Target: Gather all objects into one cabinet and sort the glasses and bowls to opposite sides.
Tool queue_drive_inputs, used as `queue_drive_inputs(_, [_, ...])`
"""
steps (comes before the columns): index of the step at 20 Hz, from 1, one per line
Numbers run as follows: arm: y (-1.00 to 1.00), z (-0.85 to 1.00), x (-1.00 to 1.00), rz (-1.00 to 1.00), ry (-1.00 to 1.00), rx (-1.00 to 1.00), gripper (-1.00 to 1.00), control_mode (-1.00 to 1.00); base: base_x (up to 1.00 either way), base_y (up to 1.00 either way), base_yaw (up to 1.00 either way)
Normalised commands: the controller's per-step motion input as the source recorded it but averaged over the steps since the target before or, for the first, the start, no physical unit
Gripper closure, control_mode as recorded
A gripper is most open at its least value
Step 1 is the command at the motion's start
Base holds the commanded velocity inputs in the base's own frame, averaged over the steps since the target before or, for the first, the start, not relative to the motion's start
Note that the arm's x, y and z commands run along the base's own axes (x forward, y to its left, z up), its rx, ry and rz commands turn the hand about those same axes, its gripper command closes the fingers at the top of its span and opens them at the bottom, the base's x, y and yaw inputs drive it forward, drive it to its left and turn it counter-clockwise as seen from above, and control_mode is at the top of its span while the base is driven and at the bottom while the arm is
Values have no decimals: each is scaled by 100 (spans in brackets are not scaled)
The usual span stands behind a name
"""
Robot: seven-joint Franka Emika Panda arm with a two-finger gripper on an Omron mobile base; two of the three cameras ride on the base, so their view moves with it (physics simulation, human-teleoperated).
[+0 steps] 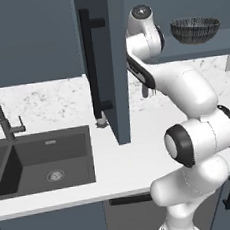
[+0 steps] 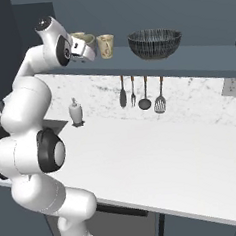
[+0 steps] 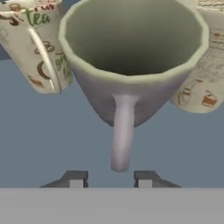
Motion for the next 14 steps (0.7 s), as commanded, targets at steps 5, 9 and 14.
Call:
queue_drive_inputs(5, [3, 90, -27, 1, 3, 16, -100, -100, 0, 0, 0])
queue_drive_inputs(9, [22, 100, -43, 0, 0, 12, -100, -100, 0, 0, 0])
queue_drive_inputs(14, [7, 20, -24, 0, -1, 1, -100, -100, 0, 0, 0])
